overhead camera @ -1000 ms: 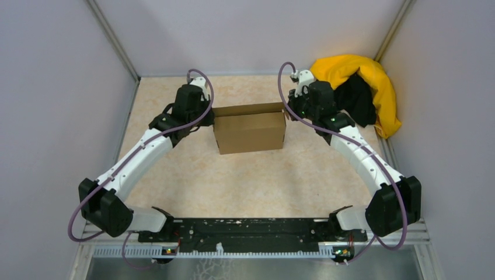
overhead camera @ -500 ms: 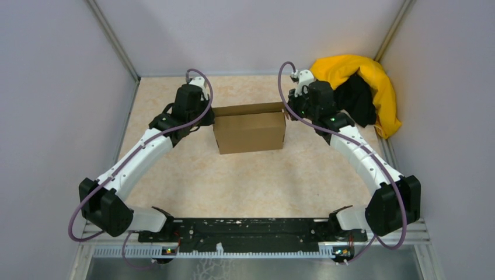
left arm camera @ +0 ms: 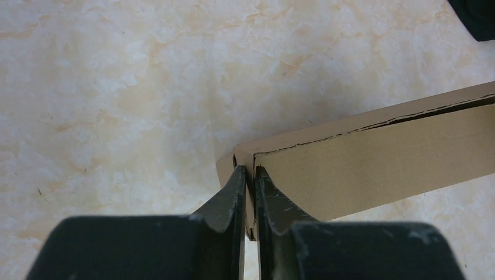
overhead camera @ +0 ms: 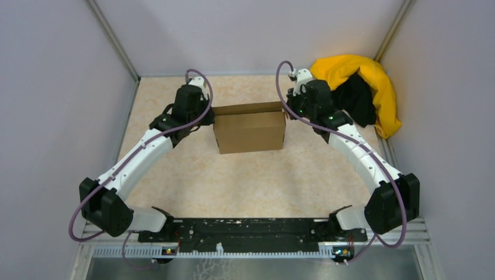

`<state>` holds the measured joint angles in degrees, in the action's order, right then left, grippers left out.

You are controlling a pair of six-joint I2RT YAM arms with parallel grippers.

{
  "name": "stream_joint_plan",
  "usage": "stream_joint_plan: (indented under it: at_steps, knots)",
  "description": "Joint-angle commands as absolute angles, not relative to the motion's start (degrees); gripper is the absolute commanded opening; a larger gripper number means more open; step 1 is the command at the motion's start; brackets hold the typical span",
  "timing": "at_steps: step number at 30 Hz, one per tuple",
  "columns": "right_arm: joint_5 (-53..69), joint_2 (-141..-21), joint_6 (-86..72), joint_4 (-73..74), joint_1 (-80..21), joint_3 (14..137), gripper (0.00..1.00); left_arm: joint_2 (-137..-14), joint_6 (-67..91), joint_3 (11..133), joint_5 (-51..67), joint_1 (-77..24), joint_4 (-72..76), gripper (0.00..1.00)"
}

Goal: Fold the paper box

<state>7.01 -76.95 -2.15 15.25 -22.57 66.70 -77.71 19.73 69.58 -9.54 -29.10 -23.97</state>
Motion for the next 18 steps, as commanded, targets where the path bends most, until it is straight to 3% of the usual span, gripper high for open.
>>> stream_joint_plan:
  at_steps: [1,18]
  knots:
    - [10.31,-77.94,-3.21,15.84,-25.49,70.66,0.00,-77.55,21.27,68.36,-3.53,-29.95,-21.64,0.12]
    - [13.92,-81.24,-5.29,24.46,-25.63,78.36,0.00,-77.57,21.35,68.19,-2.90,-30.04,-21.79,0.12]
